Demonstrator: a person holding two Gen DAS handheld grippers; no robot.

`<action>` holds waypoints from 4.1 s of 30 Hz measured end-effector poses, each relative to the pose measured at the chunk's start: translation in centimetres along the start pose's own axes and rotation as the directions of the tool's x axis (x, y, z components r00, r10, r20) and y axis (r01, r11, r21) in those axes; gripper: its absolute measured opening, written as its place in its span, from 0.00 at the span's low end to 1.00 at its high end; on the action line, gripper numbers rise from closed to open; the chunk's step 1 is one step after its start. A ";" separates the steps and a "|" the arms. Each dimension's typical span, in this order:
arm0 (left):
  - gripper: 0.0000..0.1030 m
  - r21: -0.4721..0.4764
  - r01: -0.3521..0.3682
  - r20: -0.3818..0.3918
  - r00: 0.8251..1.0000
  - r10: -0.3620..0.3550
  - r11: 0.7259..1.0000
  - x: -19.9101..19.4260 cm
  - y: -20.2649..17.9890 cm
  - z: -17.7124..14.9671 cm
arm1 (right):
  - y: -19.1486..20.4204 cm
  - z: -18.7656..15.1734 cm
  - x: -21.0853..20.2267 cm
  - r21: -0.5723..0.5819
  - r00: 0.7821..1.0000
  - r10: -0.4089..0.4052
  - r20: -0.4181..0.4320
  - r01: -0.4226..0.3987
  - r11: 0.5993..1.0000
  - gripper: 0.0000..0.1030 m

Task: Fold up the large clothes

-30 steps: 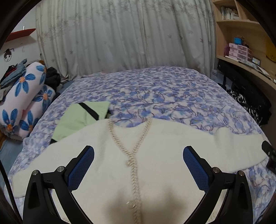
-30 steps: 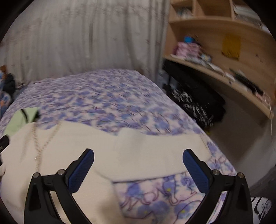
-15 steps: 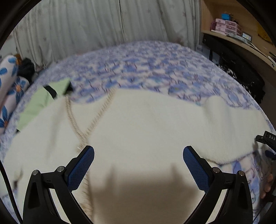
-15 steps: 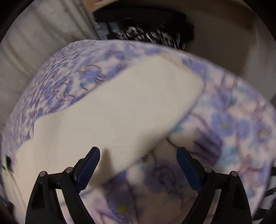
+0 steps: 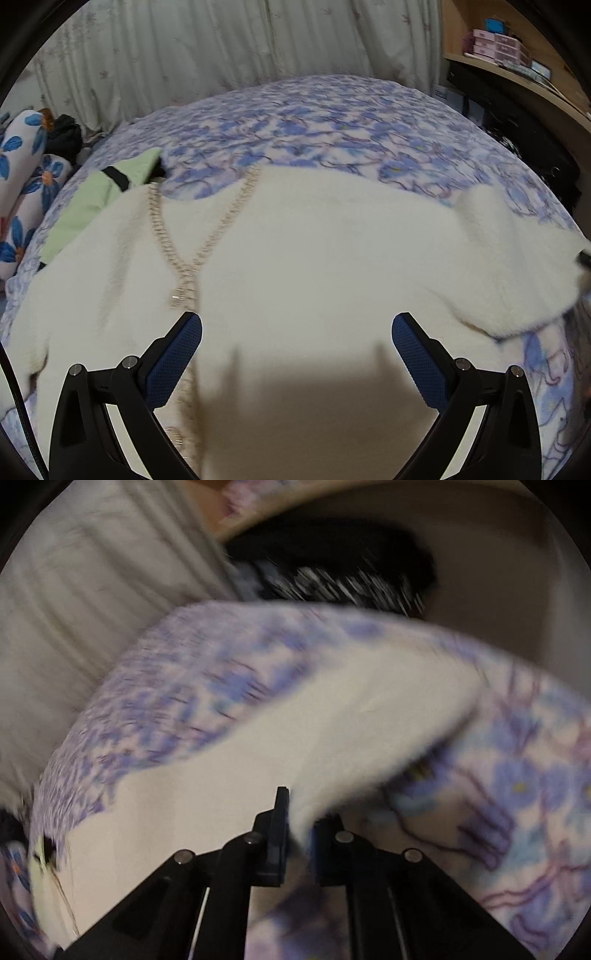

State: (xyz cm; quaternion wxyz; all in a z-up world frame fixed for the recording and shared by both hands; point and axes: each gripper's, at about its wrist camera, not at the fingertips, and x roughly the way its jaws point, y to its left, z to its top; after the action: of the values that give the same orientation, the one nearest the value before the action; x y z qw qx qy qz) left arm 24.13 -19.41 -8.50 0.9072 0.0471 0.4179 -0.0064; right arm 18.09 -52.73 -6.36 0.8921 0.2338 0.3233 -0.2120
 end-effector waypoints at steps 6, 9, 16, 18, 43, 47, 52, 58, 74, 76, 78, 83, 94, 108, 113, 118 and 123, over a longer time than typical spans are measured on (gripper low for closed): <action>0.99 -0.062 -0.047 0.016 0.999 0.048 0.997 -0.8 3.4 -0.3 | 11.3 -2.3 -7.3 -0.384 0.978 0.150 0.145 -0.085 0.919 0.08; 0.99 -0.102 -0.053 0.009 0.998 0.054 0.993 -1.4 5.4 -0.8 | 16.1 -5.2 -8.6 -0.533 0.964 0.243 0.106 -0.151 0.832 0.08; 0.99 -0.175 -0.089 -0.022 0.996 0.086 0.981 -2.3 9.8 -2.6 | 22.7 -14.5 -5.8 -0.682 0.936 0.277 -0.217 -0.348 0.643 0.13; 0.99 -0.200 -0.092 -0.038 0.996 0.086 0.976 -2.4 11.0 -3.2 | 22.9 -16.1 -4.7 -0.650 0.917 0.256 -0.307 -0.398 0.647 0.16; 0.99 -0.002 0.066 -0.037 0.997 -0.066 0.998 -5.2 3.0 -4.0 | 12.8 -15.2 -9.6 -0.342 0.937 0.255 -0.239 -0.327 0.881 0.36; 0.99 0.060 0.114 -0.031 0.993 -0.112 0.992 -5.1 -0.8 -2.8 | 10.8 -14.5 -9.2 -0.283 0.945 0.247 -0.214 -0.302 0.910 0.36; 0.99 0.111 0.149 -0.051 0.988 -0.144 0.983 -4.1 -4.7 -1.5 | 9.2 -14.9 -7.8 -0.238 0.942 0.232 -0.243 -0.290 0.927 0.36; 0.87 0.125 0.120 -0.056 0.992 -0.114 0.985 -1.6 -6.0 -0.4 | 8.3 -15.8 -7.0 -0.206 0.932 0.245 -0.266 -0.303 0.930 0.36; 0.07 -0.100 0.073 0.017 0.997 -0.071 0.992 -1.5 6.5 2.1 | 7.7 -16.8 -5.5 -0.180 0.921 0.263 -0.288 -0.322 0.930 0.36; 0.16 -0.127 0.030 -0.018 0.999 -0.033 0.992 -0.4 8.9 1.2 | 7.9 -16.9 -5.4 -0.194 0.924 0.253 -0.287 -0.315 0.929 0.37; 0.40 -0.187 0.031 -0.095 0.994 -0.049 0.982 1.4 11.6 -0.2 | 8.2 -17.0 -5.5 -0.204 0.925 0.250 -0.286 -0.314 0.927 0.38; 0.68 -0.351 0.118 -0.180 0.965 -0.190 0.929 4.2 16.7 -2.6 | 8.7 -17.3 -5.6 -0.229 0.924 0.243 -0.296 -0.315 0.921 0.46; 0.73 -0.364 0.261 -0.195 0.917 -0.348 0.894 7.8 19.8 -0.8 | 12.2 -11.4 -4.9 -0.260 0.893 0.294 -0.340 -0.390 0.884 0.53; 0.11 -0.285 0.218 -0.245 0.925 -0.291 0.933 10.1 20.0 2.9 | 16.2 -7.4 8.9 -0.213 0.865 0.231 -0.445 -0.353 0.911 0.47; 0.10 -0.220 0.240 -0.068 0.963 -0.260 0.946 7.1 20.3 5.0 | 17.2 -6.1 6.3 -0.260 0.901 0.283 -0.329 -0.375 0.890 0.14; 0.16 -0.175 0.176 -0.109 0.974 -0.196 0.969 8.6 19.7 4.1 | 17.6 -7.7 8.1 -0.323 0.929 0.151 -0.338 -0.266 0.908 0.20; 0.44 -0.197 0.126 -0.181 0.970 -0.162 0.972 9.5 21.3 2.3 | 17.1 -7.1 6.7 -0.302 0.931 0.116 -0.345 -0.227 0.926 0.33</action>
State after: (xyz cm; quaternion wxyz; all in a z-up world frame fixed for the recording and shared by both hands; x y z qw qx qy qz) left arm 33.17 1.88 -12.54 0.8593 -0.0672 0.5062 -0.0290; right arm 28.44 -36.65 -10.94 0.8696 0.1369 0.4733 -0.0326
